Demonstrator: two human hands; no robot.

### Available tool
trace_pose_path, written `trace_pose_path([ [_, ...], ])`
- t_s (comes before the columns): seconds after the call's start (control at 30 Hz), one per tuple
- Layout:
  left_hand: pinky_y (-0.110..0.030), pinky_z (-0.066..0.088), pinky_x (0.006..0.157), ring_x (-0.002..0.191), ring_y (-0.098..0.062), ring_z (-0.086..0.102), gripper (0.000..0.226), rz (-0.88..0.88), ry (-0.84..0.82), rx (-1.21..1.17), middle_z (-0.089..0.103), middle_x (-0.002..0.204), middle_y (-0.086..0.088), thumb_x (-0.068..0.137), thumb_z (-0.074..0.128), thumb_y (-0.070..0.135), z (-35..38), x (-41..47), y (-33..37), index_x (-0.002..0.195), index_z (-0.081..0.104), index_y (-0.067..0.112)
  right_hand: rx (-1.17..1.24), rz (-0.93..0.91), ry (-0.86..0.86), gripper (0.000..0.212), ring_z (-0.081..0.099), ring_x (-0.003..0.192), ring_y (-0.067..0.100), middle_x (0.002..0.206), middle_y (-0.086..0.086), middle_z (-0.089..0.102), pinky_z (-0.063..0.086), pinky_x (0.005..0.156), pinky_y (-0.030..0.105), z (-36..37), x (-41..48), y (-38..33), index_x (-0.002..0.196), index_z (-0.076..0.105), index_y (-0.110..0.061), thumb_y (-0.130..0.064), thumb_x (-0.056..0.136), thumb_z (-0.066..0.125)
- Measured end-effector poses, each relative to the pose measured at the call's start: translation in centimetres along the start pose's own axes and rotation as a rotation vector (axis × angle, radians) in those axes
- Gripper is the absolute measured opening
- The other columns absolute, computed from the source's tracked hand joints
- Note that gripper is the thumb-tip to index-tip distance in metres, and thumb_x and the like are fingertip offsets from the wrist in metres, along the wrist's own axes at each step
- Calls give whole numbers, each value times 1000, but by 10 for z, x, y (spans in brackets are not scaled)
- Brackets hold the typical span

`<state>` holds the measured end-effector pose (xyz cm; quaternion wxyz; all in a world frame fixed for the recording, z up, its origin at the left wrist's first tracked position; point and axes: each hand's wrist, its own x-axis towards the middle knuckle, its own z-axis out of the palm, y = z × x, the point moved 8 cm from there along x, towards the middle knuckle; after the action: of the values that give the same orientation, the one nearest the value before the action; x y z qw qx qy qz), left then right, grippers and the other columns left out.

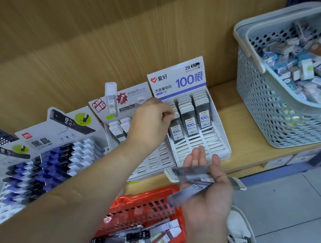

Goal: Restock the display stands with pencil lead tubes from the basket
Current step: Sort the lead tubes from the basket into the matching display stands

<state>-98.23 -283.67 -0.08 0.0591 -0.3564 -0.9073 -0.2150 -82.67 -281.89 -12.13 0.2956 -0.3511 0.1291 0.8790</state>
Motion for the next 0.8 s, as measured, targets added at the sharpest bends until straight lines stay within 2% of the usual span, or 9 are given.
trace_pose_path([
  [0.13, -29, 50, 77, 72, -4, 57, 21, -250, -255, -344, 64, 74, 18, 87, 61, 47, -4, -40, -4, 85, 72, 29, -16, -38, 2, 36, 75, 87, 26, 111, 14, 73, 53, 94, 43, 6, -1, 1, 114, 63, -16, -3, 99, 33],
  [0.2, -34, 54, 80, 73, -6, 61, 31, -362, -430, -529, 63, 81, 18, 76, 64, 63, -3, -72, 1, 93, 69, 37, -30, -68, -21, 35, 75, 89, 27, 112, 12, 74, 52, 96, 45, 9, -1, 0, 109, 63, -17, -2, 97, 34],
  [0.3, -25, 51, 72, 68, -4, 57, 32, -322, -536, -525, 63, 92, 15, 73, 80, 35, -9, -101, 11, 102, 66, 36, -30, -58, -54, 27, 74, 92, 27, 111, 13, 73, 50, 99, 46, 12, -2, 5, 103, 62, -15, -6, 99, 37],
  [0.37, -20, 49, 63, 61, -2, 54, 26, -297, -457, -481, 65, 77, 14, 74, 81, 20, -17, -105, 10, 93, 70, 32, -41, -2, -74, 22, 74, 94, 27, 114, 13, 72, 54, 93, 42, 15, -4, 12, 109, 62, -11, -14, 100, 43],
  [0.43, -16, 46, 58, 58, -4, 55, 14, -269, -346, -450, 65, 66, 14, 74, 81, 23, -28, -104, 8, 82, 72, 30, -83, 56, -69, 21, 74, 89, 24, 109, 11, 72, 60, 78, 37, 16, -7, 18, 105, 64, -7, -22, 99, 50],
  [0.5, -21, 50, 58, 62, -12, 60, 4, -229, -249, -429, 67, 66, 11, 78, 74, 30, -38, -102, 7, 75, 72, 29, -214, 30, -35, 25, 72, 67, 20, 89, 10, 70, 59, 57, 30, 13, -11, 16, 90, 62, -10, -29, 101, 51],
  [0.57, -26, 52, 56, 57, -14, 61, 13, -234, -156, -458, 66, 62, 5, 85, 66, 32, -48, -99, 4, 74, 70, 26, -533, -73, -20, 34, 61, 47, 16, 68, 7, 66, 48, 42, 22, 11, -12, 10, 87, 61, -10, -37, 102, 48],
  [0.67, -23, 48, 49, 48, -10, 56, 16, -317, -62, -550, 62, 57, -3, 91, 60, 25, -56, -87, -11, 79, 68, 18, -876, -164, -96, 35, 40, 36, 13, 54, 2, 58, 27, 36, 19, 16, -12, 12, 93, 62, -6, -35, 104, 45],
  [0.8, -20, 53, 53, 53, -14, 61, 6, -436, -87, -730, 64, 67, -7, 90, 63, 11, -51, -69, -26, 87, 68, 9, -845, -89, -170, 32, 30, 36, 13, 52, 2, 47, 23, 38, 20, 17, -12, 22, 82, 53, -7, -32, 103, 48],
])
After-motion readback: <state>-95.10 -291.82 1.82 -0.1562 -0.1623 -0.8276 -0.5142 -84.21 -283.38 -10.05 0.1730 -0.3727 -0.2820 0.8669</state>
